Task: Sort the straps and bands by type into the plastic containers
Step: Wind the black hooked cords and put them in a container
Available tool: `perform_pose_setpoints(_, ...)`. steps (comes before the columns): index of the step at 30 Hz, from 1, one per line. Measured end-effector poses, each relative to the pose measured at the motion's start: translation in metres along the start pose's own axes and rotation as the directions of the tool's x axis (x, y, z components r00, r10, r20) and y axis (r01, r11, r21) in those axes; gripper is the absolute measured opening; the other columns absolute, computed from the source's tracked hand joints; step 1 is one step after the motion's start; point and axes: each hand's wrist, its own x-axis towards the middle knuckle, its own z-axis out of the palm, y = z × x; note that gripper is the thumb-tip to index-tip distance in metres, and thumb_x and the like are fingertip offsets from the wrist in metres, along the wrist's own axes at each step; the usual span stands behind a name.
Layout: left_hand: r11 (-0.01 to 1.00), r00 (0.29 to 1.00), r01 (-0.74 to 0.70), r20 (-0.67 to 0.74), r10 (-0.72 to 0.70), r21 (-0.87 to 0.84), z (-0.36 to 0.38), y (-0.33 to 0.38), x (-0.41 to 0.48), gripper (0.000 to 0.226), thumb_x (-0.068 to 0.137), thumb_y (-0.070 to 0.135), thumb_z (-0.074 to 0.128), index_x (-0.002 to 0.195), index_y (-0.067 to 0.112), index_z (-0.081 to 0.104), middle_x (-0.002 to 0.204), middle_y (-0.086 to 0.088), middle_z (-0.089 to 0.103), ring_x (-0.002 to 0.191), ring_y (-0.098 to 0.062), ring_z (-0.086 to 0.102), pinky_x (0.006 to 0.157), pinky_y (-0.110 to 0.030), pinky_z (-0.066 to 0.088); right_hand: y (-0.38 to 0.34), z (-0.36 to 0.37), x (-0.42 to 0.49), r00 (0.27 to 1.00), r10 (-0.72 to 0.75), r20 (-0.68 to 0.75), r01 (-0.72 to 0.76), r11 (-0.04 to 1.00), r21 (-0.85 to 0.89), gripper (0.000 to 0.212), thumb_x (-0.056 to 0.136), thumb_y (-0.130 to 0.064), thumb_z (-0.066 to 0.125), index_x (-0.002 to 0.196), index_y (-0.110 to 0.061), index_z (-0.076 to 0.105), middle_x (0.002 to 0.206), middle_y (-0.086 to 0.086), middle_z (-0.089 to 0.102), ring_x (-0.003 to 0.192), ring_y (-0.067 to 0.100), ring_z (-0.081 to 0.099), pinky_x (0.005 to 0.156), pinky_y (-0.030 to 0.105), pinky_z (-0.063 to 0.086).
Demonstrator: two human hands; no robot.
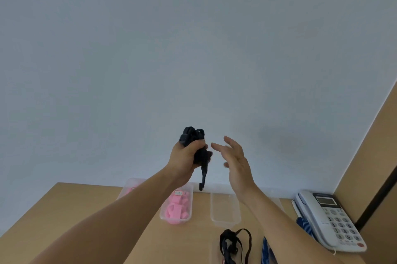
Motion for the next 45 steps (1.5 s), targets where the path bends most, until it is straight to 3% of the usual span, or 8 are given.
perform_pose_setpoints(6, 0.963, 0.992, -0.012, -0.127, -0.024, -0.27, -0.009, 0.013, 0.014, 0.01, 0.093, 0.006, 0.059, 0.1, 0.001, 0.054, 0.079, -0.016, 0.055, 0.073, -0.03, 0.061, 0.078, -0.053, 0.057, 0.03, 0.003, -0.01, 0.982, -0.019, 0.186, 0.067, 0.964, -0.258, 0.073, 0.073, -0.027, 0.084, 0.133, -0.043, 0.046, 0.129, -0.022, 0.051, 0.093, 0.003, 0.064, 0.081, 0.028, 0.055)
perform_pose_setpoints(9, 0.967, 0.991, -0.006, -0.131, -0.028, -0.257, -0.012, 0.015, 0.016, 0.009, 0.092, 0.006, 0.059, 0.098, 0.002, 0.053, 0.079, -0.015, 0.054, 0.07, -0.029, 0.058, 0.076, -0.051, 0.057, 0.034, 0.01, -0.006, 0.98, -0.16, 0.118, 0.19, 0.933, -0.306, 0.044, 0.078, -0.01, 0.08, 0.111, -0.034, 0.062, 0.112, -0.014, 0.065, 0.087, 0.005, 0.067, 0.08, 0.021, 0.052)
perform_pose_setpoints(13, 0.994, 0.992, 0.081, -0.095, -0.088, -0.072, -0.031, 0.023, 0.017, 0.008, 0.089, 0.007, 0.06, 0.089, 0.008, 0.052, 0.073, -0.009, 0.052, 0.064, -0.021, 0.055, 0.065, -0.039, 0.056, 0.028, 0.006, -0.001, 0.98, -0.197, 0.023, 0.195, 0.943, -0.269, 0.029, 0.09, -0.007, 0.068, 0.097, -0.036, 0.071, 0.085, -0.006, 0.074, 0.078, 0.009, 0.07, 0.072, 0.024, 0.056)
perform_pose_setpoints(19, 0.865, 0.875, 0.24, 0.287, -0.389, 0.442, -0.046, 0.021, 0.0, 0.028, 0.078, 0.012, 0.064, 0.104, 0.002, 0.058, 0.09, -0.016, 0.059, 0.08, -0.03, 0.057, 0.067, -0.036, 0.049, 0.01, 0.007, 0.011, 0.997, -0.064, -0.047, 0.059, 0.994, -0.096, 0.029, 0.088, -0.003, 0.068, 0.105, -0.027, 0.071, 0.087, -0.003, 0.073, 0.061, 0.009, 0.062, 0.068, 0.02, 0.053)
perform_pose_setpoints(28, 0.946, 0.925, 0.132, 0.306, -0.225, 0.296, -0.047, 0.003, -0.002, 0.02, 0.084, 0.006, 0.059, 0.103, 0.002, 0.059, 0.091, -0.02, 0.065, 0.076, -0.027, 0.066, 0.067, -0.04, 0.052, 0.021, 0.038, 0.011, 0.991, 0.071, -0.117, -0.073, 0.997, -0.015, 0.028, 0.097, -0.014, 0.058, 0.12, -0.028, 0.067, 0.109, -0.011, 0.07, 0.098, 0.012, 0.068, 0.081, 0.018, 0.053)
perform_pose_setpoints(35, 0.893, 0.942, 0.067, 0.268, -0.204, 0.445, -0.055, -0.016, 0.005, 0.008, 0.084, 0.003, 0.055, 0.091, 0.004, 0.053, 0.079, -0.015, 0.064, 0.067, -0.032, 0.061, 0.061, -0.039, 0.05, 0.024, 0.045, 0.003, 0.973, 0.194, -0.129, -0.205, 0.976, -0.078, 0.026, 0.099, -0.025, 0.05, 0.094, -0.018, 0.076, 0.089, 0.001, 0.071, 0.083, 0.019, 0.064, 0.081, 0.033, 0.052)
perform_pose_setpoints(40, 0.805, 0.957, 0.003, 0.233, -0.175, 0.594, -0.046, -0.05, 0.014, 0.066, 0.07, 0.024, 0.069, 0.126, 0.008, 0.039, 0.08, 0.001, 0.068, 0.069, -0.015, 0.068, 0.061, -0.028, 0.052, 0.031, 0.036, 0.004, 0.936, 0.331, -0.118, -0.347, 0.924, -0.16, 0.04, 0.093, -0.047, 0.057, 0.091, -0.01, 0.073, 0.075, -0.007, 0.062, 0.057, 0.002, 0.054, 0.057, 0.021, 0.04)
perform_pose_setpoints(45, 0.796, 0.911, -0.065, 0.362, -0.199, 0.602, -0.026, -0.084, 0.027, 0.037, 0.065, 0.006, 0.07, 0.099, 0.0, 0.056, 0.06, 0.008, 0.062, 0.057, -0.009, 0.061, 0.053, -0.021, 0.046, 0.056, 0.009, 0.004, 0.943, 0.301, -0.143, -0.328, 0.915, -0.236, 0.027, 0.093, -0.04, 0.06, 0.084, -0.015, 0.067, 0.057, -0.016, 0.056, 0.051, -0.001, 0.051, 0.052, 0.015, 0.038)
